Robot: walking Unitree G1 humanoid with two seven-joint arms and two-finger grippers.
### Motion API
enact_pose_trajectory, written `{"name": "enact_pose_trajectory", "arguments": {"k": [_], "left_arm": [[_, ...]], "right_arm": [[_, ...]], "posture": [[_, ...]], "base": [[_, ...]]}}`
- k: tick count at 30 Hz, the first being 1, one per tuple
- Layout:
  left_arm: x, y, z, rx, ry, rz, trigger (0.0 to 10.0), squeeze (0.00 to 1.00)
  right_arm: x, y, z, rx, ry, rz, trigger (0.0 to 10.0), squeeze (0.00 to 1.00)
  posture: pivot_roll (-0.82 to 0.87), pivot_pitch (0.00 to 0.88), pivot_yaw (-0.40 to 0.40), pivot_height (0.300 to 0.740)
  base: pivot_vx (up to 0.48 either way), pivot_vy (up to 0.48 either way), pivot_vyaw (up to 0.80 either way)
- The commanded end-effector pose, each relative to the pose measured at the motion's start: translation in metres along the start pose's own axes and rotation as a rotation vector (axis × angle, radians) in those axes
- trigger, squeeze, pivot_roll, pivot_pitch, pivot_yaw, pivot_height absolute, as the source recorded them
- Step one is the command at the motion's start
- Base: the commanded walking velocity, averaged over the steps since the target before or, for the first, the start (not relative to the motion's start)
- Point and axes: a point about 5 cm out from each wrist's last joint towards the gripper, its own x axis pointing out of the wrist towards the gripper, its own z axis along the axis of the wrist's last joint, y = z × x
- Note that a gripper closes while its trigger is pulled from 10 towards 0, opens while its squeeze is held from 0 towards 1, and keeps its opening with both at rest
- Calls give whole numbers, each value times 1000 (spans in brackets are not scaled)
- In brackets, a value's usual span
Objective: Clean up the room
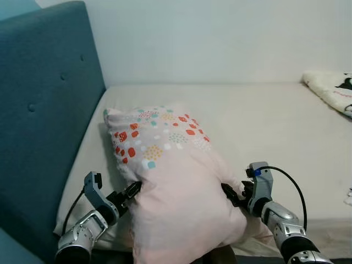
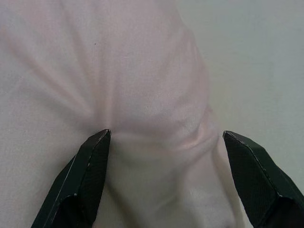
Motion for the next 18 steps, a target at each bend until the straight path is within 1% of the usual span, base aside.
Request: {"name": "enact_pose_trajectory", "arguments": {"k": [1, 2, 4, 6, 8, 10, 11, 13, 14, 15, 18], "left_arm": [[2, -3, 2, -18, -15, -12, 10000, 0], [6, -8, 2, -37, -22, -22, 10000, 0], [6, -8, 2, -37, -22, -22, 10000, 0], [17, -23, 0, -45, -19, -65, 10000, 0], [17, -23, 0, -45, -19, -65, 10000, 0], [28, -43, -4, -49, 4, -130, 10000, 0], [28, -43, -4, -49, 4, -130, 10000, 0], [31, -56, -9, -56, 40, -183, 10000, 0], [31, -56, -9, -56, 40, -183, 10000, 0], [32, -60, -11, -65, 54, -206, 10000, 0], [30, -71, -13, -131, 58, -271, 10000, 0]], "right_arm": [[0, 2, -6, 14, 20, 10, 10000, 0], [0, 3, -5, 17, 17, 13, 10000, 0], [0, 3, -5, 17, 17, 13, 10000, 0], [0, 5, -6, 18, 14, 18, 10000, 0], [0, 5, -6, 18, 14, 18, 10000, 0], [1, 9, -11, 9, 33, 22, 10000, 0], [1, 9, -11, 9, 33, 22, 10000, 0], [1, 10, -16, -9, 63, 1, 10000, 0], [1, 10, -16, -9, 63, 1, 10000, 0], [0, 9, -18, -17, 74, -12, 10000, 0], [0, 9, -19, 1, 76, -22, 10000, 0]], "posture": [[-1, 0, -18, 540], [-1, 0, -17, 540], [-1, 0, -17, 540], [-3, 0, -15, 540], [-3, 0, -15, 540], [-7, 0, -10, 540], [-7, 0, -10, 540], [-4, 0, -6, 540], [-4, 0, -6, 540], [-4, 0, -4, 540], [-3, 0, -3, 540]], "base": [[0, 0, 0], [0, 0, 0], [0, 0, 0], [0, 0, 0], [0, 0, 0], [0, 0, 0], [0, 0, 0], [0, 0, 0], [0, 0, 0], [0, 0, 0], [0, 0, 0]]}}
